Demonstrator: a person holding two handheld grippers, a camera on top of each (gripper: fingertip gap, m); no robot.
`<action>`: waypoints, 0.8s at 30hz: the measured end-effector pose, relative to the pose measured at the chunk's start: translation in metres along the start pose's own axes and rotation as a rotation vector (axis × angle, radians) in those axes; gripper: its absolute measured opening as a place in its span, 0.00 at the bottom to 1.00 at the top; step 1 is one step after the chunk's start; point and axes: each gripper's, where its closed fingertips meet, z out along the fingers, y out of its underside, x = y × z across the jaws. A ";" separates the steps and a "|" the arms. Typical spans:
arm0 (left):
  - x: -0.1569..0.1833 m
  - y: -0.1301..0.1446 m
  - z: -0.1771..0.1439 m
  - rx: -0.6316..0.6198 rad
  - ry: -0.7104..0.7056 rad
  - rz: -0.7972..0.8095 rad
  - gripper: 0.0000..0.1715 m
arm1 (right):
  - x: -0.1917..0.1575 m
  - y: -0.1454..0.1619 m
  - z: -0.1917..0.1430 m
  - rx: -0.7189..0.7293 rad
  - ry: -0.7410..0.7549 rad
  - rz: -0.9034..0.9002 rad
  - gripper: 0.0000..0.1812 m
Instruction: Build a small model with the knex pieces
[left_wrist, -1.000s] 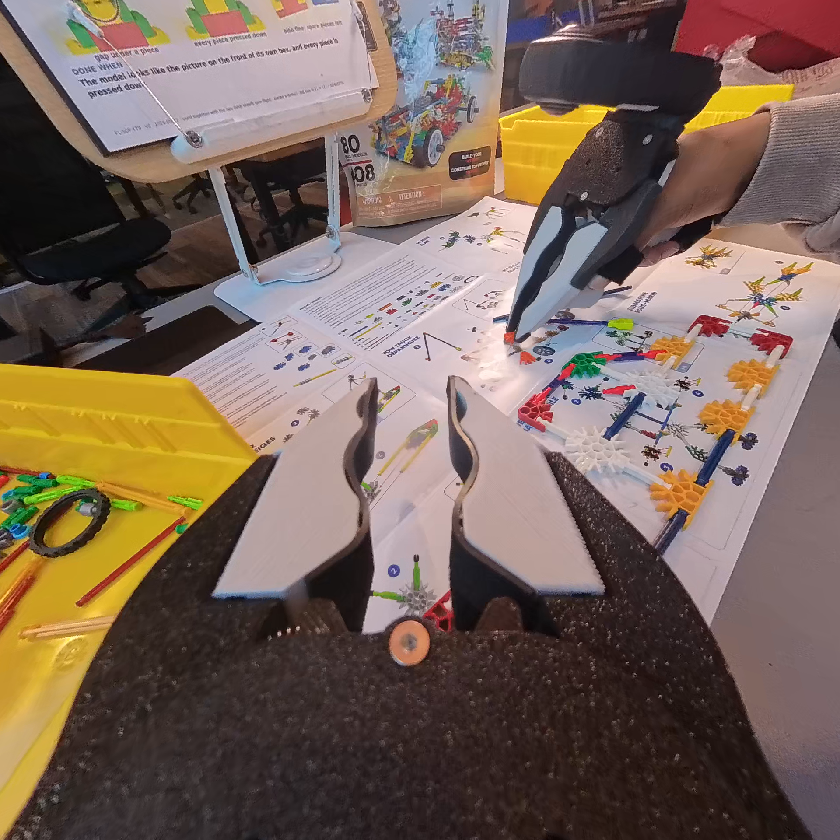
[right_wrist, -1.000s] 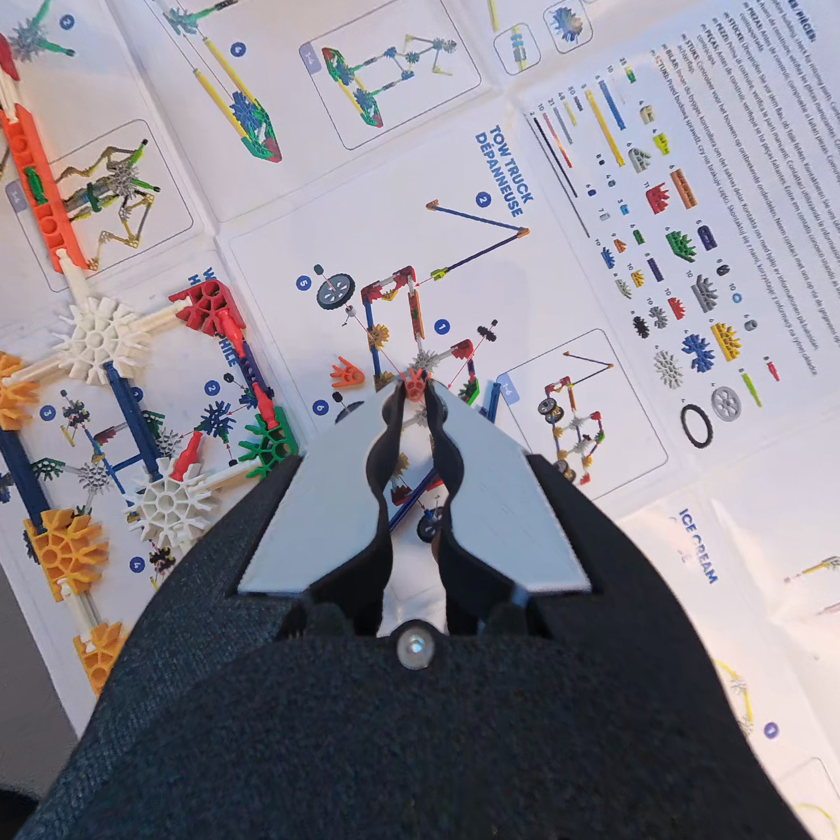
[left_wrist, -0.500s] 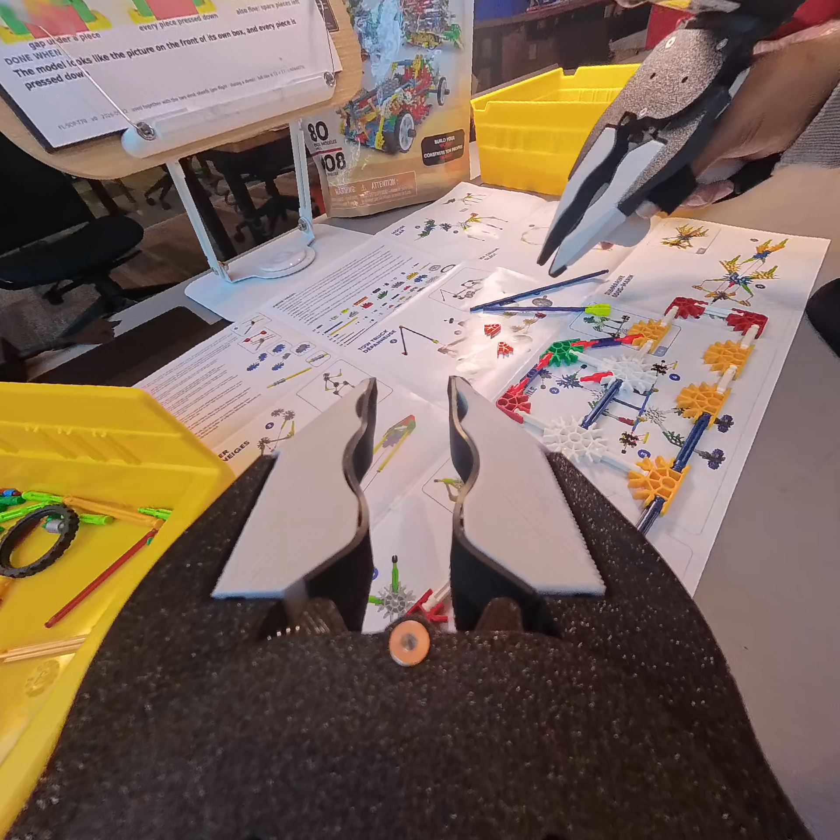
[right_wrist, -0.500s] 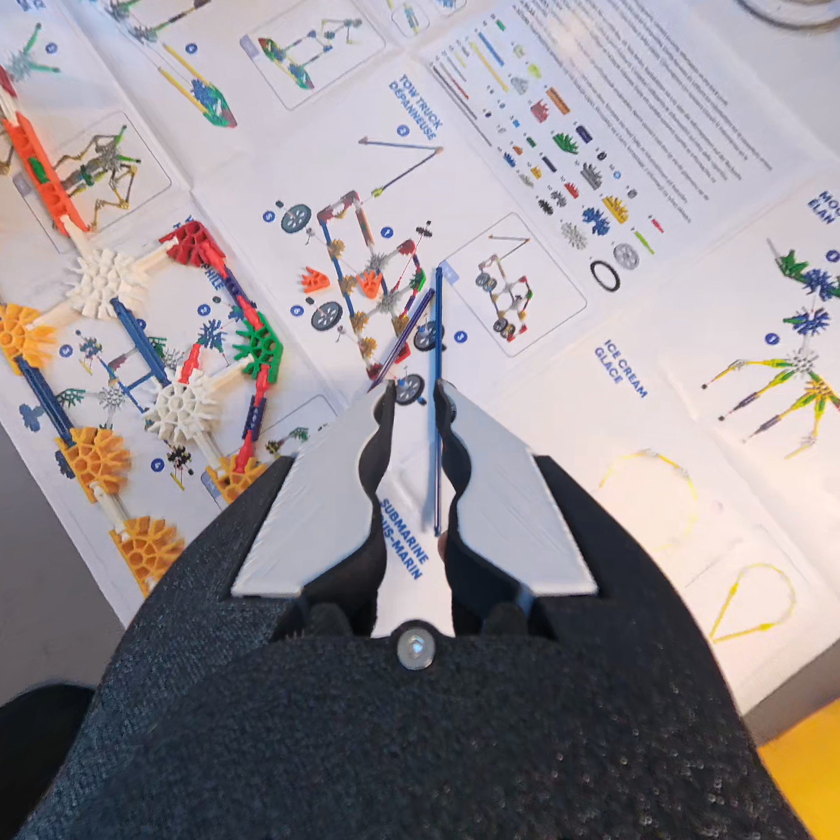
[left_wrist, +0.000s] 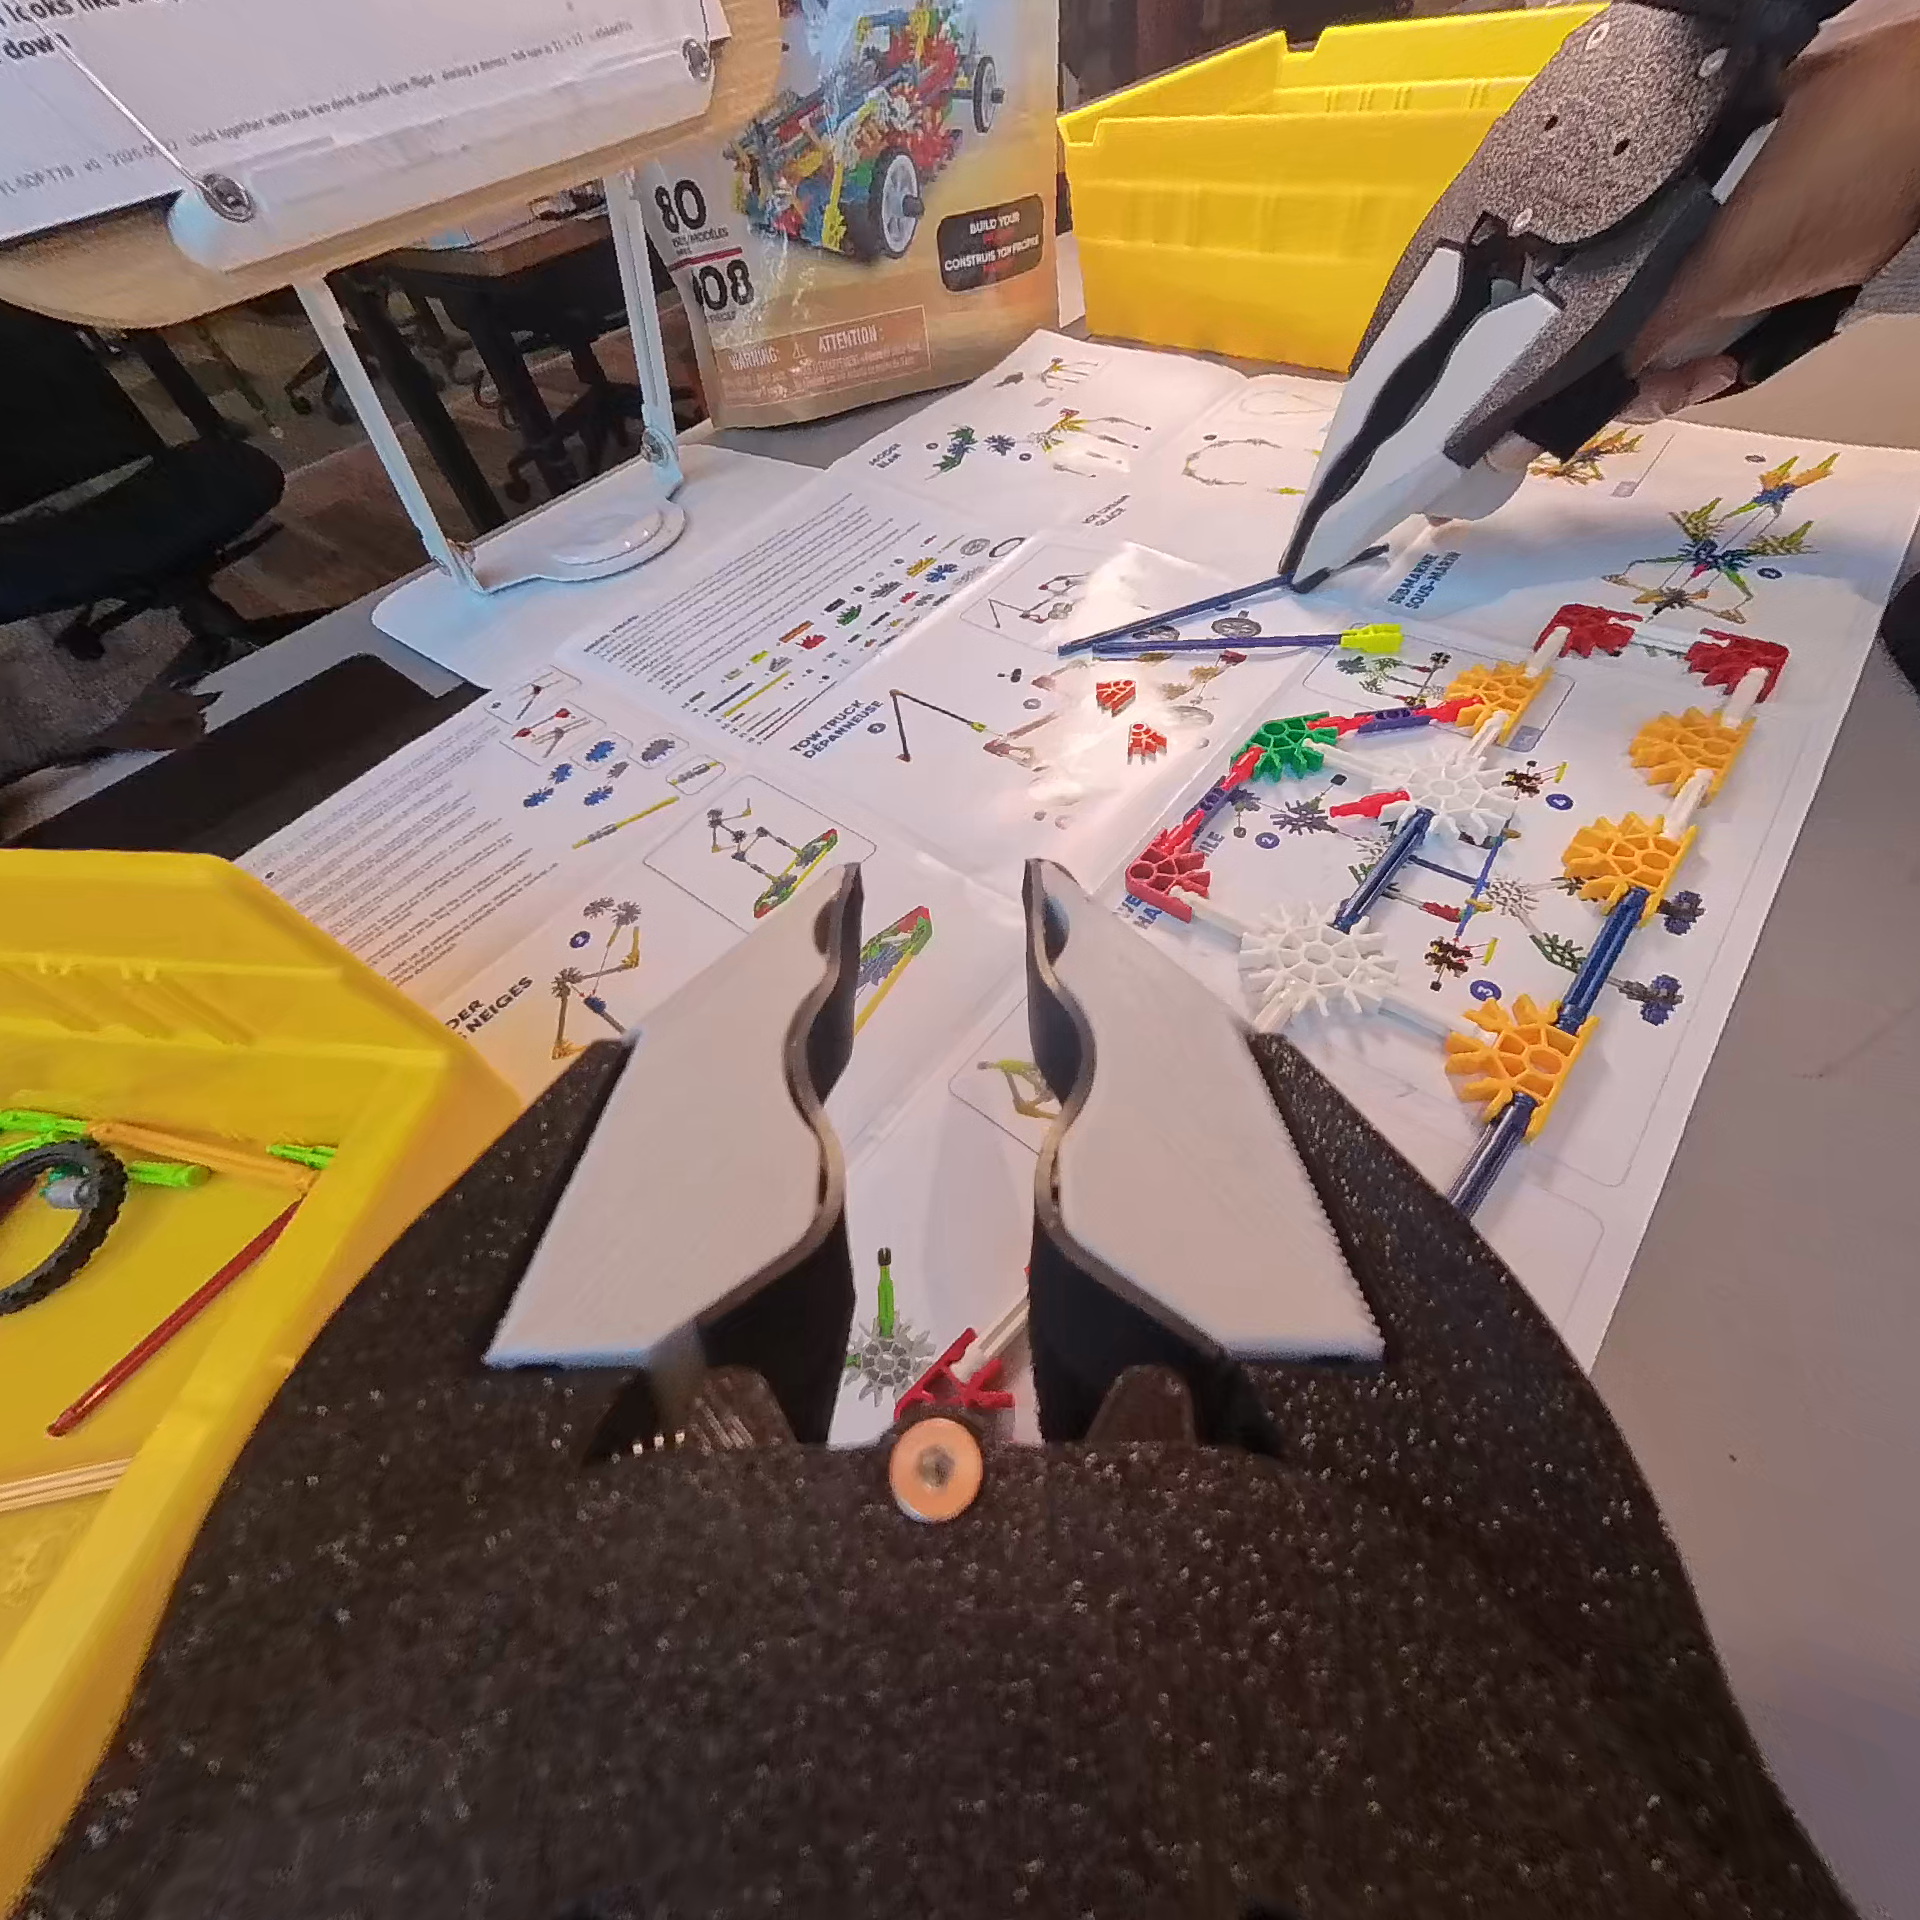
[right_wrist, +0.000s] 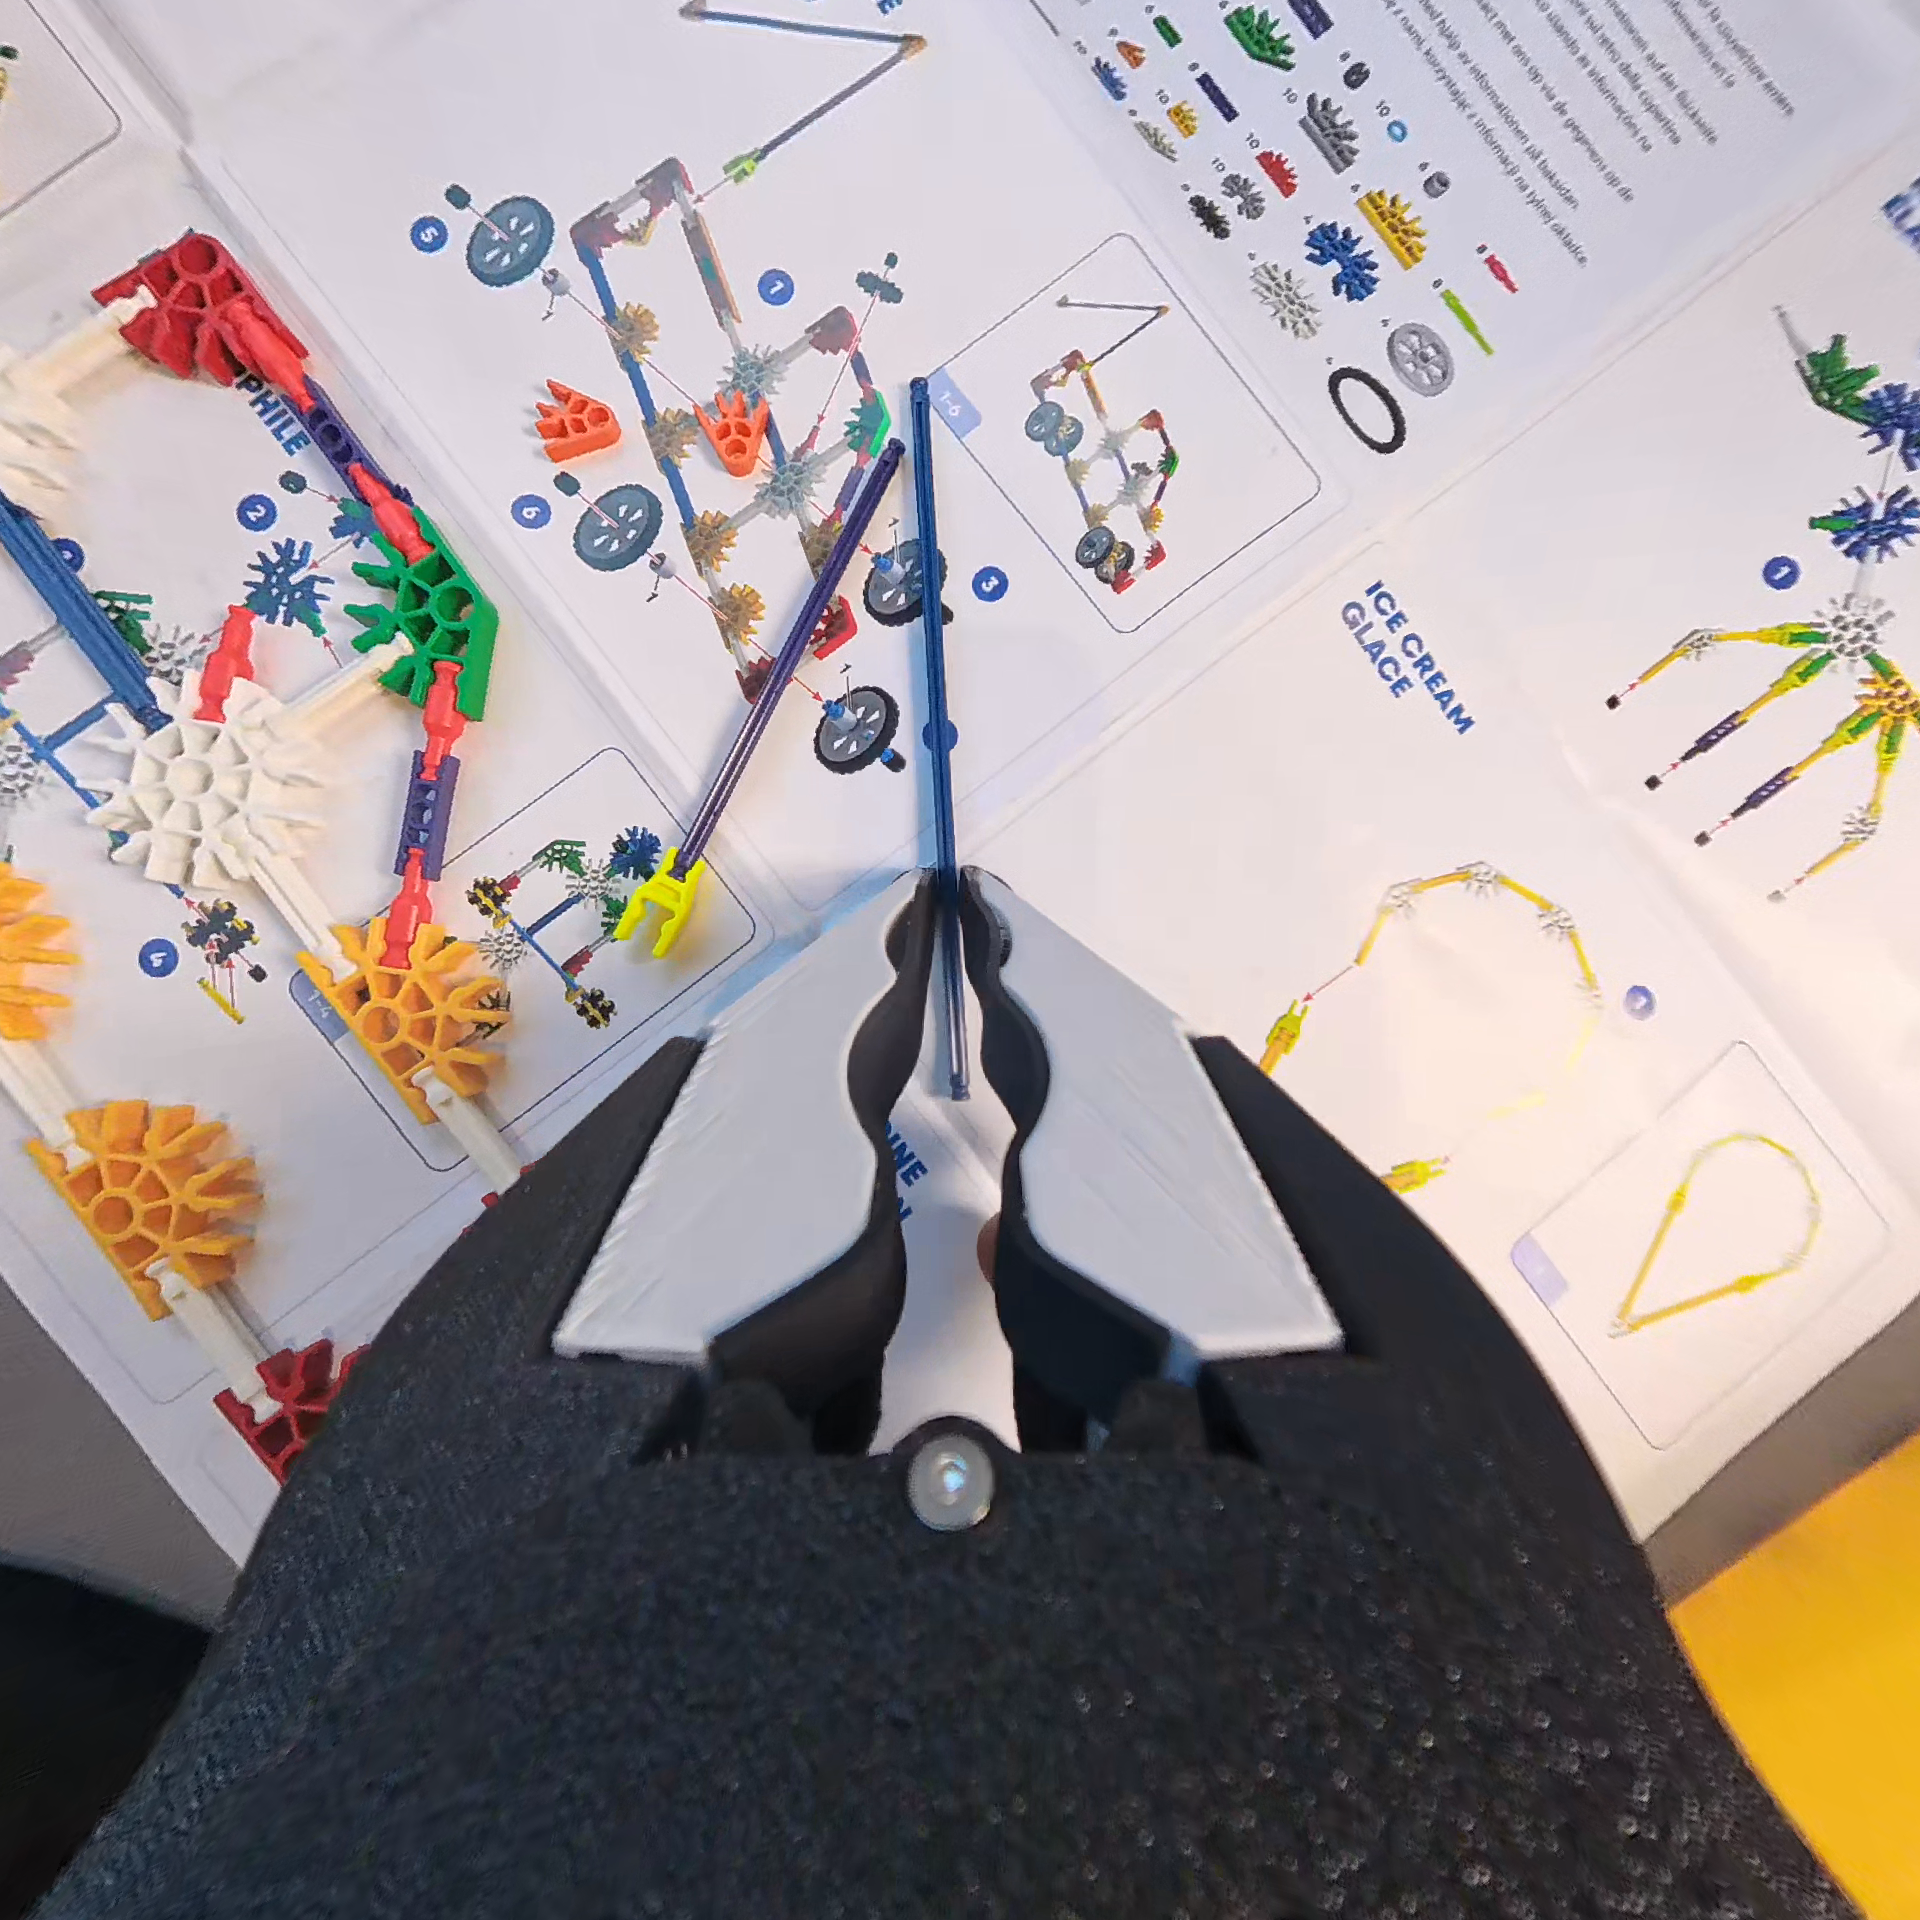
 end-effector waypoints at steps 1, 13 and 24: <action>0.000 0.001 0.000 -0.001 0.000 -0.003 0.17 | 0.000 0.000 0.000 0.002 -0.002 0.008 0.01; 0.000 0.001 0.002 -0.008 0.004 -0.008 0.17 | 0.008 -0.042 -0.028 0.224 0.015 0.001 0.01; -0.002 0.001 0.002 -0.004 -0.002 -0.017 0.17 | -0.073 -0.138 0.045 0.187 -0.246 -0.625 0.01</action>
